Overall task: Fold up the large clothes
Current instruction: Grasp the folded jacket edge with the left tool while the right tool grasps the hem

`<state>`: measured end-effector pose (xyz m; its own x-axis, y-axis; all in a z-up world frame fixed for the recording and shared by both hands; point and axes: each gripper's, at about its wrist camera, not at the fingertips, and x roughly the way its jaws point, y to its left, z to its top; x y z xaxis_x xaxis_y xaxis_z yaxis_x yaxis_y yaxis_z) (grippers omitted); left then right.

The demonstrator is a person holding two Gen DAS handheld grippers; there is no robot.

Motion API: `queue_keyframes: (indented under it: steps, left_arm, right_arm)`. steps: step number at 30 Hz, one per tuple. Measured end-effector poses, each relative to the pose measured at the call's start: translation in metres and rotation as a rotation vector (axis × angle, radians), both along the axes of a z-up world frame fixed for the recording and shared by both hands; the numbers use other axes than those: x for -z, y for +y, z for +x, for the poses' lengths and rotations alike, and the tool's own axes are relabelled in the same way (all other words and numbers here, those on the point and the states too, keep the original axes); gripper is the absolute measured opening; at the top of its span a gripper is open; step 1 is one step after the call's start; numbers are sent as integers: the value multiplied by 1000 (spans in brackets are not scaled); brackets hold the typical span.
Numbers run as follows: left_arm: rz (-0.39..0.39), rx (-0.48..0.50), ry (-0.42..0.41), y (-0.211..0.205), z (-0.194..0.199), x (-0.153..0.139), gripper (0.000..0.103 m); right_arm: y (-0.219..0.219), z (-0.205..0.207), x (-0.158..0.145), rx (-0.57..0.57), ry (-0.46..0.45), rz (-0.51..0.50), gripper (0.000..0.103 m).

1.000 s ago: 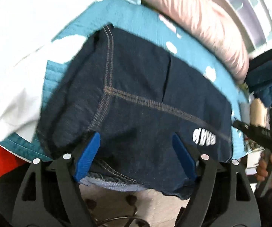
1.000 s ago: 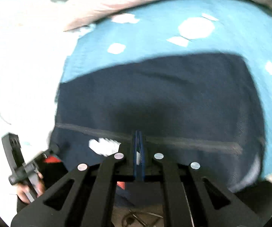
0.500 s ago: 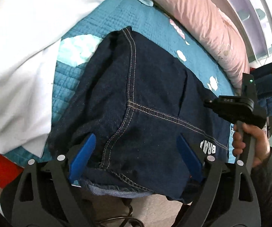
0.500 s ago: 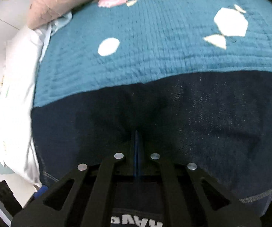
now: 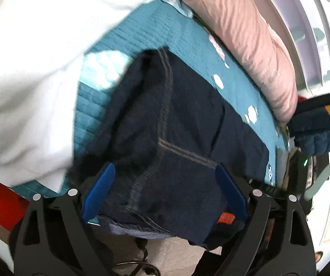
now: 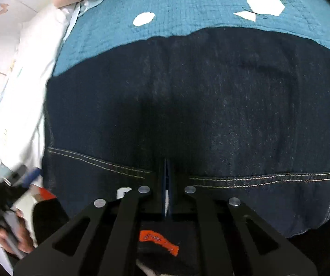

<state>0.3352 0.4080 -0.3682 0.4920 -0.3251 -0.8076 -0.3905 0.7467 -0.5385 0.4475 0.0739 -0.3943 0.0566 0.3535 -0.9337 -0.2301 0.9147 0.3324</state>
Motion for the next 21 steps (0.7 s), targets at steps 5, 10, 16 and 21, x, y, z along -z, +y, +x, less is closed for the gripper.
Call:
queue_keyframes:
  steps: [5, 10, 16, 21]
  left_arm:
    - [27, -42, 32, 23, 2, 6, 89]
    - [48, -55, 136, 32, 7, 31, 89]
    - [72, -40, 187, 26, 10, 45, 90]
    - [75, 22, 194, 10, 14, 42, 89]
  right_arm:
    - [2, -6, 11, -23, -62, -23, 0]
    - [-18, -34, -16, -4, -60, 57, 6]
    - [-23, -63, 16, -31, 27, 46, 0]
    - [-32, -62, 24, -16, 39, 100, 0]
